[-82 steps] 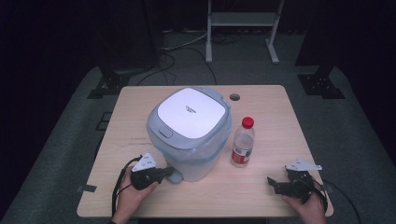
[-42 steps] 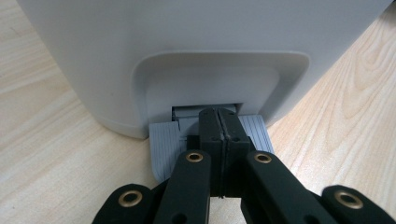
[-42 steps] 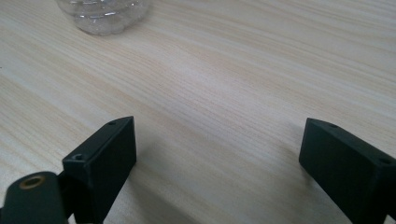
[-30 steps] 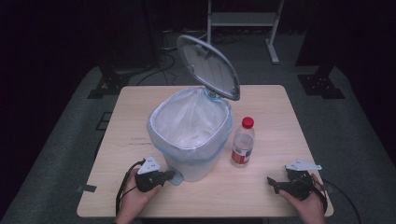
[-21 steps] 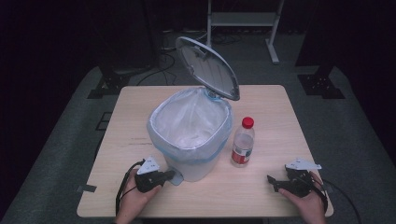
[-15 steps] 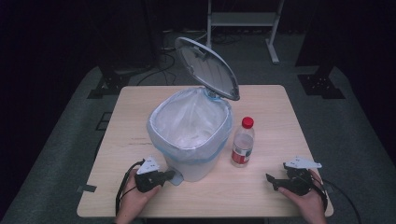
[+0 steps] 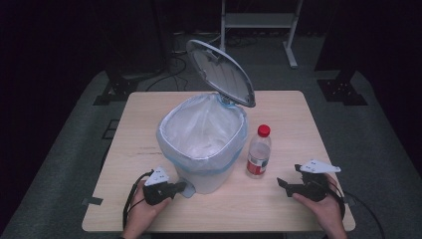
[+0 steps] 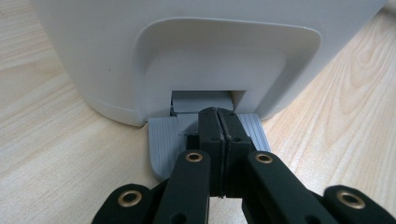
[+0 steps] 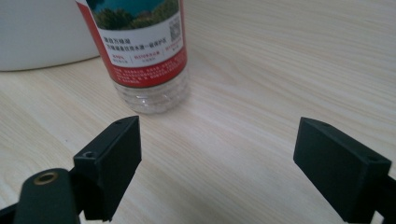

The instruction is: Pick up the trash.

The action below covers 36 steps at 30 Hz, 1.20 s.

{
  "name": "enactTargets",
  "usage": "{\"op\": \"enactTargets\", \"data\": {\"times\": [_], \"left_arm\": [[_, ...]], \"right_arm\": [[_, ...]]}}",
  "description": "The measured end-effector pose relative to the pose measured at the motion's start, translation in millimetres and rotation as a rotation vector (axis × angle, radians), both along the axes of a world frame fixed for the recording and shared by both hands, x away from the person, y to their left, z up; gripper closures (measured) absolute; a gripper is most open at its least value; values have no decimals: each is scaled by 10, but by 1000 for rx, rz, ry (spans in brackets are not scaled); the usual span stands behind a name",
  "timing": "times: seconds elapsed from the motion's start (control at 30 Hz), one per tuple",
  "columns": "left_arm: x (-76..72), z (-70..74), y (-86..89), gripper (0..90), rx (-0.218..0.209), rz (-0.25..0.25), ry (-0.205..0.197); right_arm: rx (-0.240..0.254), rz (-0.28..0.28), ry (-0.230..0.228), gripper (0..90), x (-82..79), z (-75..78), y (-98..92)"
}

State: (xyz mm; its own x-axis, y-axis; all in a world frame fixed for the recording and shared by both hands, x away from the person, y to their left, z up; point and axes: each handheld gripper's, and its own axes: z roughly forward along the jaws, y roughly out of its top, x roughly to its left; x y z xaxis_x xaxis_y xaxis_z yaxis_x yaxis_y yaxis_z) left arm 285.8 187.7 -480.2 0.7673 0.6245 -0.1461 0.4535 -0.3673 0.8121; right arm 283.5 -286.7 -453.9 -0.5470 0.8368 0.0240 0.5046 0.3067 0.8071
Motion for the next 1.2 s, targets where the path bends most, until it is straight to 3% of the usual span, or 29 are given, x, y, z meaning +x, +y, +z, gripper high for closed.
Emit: {"op": "enactTargets", "data": {"times": [1.2], "left_arm": [[13,-2,10,890,-15,1,17]], "right_arm": [[42,116,-19,166,244,120,447]]}}
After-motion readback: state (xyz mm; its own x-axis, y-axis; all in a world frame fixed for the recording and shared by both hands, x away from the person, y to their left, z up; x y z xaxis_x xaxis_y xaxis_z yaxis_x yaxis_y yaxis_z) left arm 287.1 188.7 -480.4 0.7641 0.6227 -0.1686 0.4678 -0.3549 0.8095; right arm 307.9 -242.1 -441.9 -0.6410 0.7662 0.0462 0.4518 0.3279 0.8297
